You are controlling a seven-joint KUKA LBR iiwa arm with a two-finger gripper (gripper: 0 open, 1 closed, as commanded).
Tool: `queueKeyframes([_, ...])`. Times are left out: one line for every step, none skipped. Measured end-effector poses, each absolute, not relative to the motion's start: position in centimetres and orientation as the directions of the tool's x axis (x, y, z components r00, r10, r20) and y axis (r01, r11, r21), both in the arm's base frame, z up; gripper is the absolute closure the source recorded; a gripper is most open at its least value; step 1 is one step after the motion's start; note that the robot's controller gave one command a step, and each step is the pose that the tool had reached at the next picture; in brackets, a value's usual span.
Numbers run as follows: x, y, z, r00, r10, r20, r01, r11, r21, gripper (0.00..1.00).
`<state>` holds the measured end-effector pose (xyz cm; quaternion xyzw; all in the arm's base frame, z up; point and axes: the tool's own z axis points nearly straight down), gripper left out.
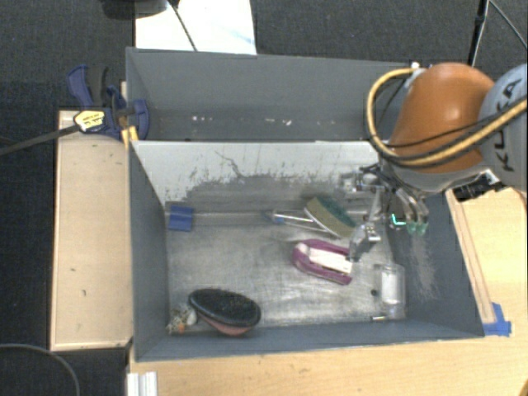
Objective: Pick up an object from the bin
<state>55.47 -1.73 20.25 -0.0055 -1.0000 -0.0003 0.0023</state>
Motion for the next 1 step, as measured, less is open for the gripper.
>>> queueKeyframes([55.41,-1.96,11.25,-0.937,0.349,-0.002,0.349,0.937,0.003,0.0])
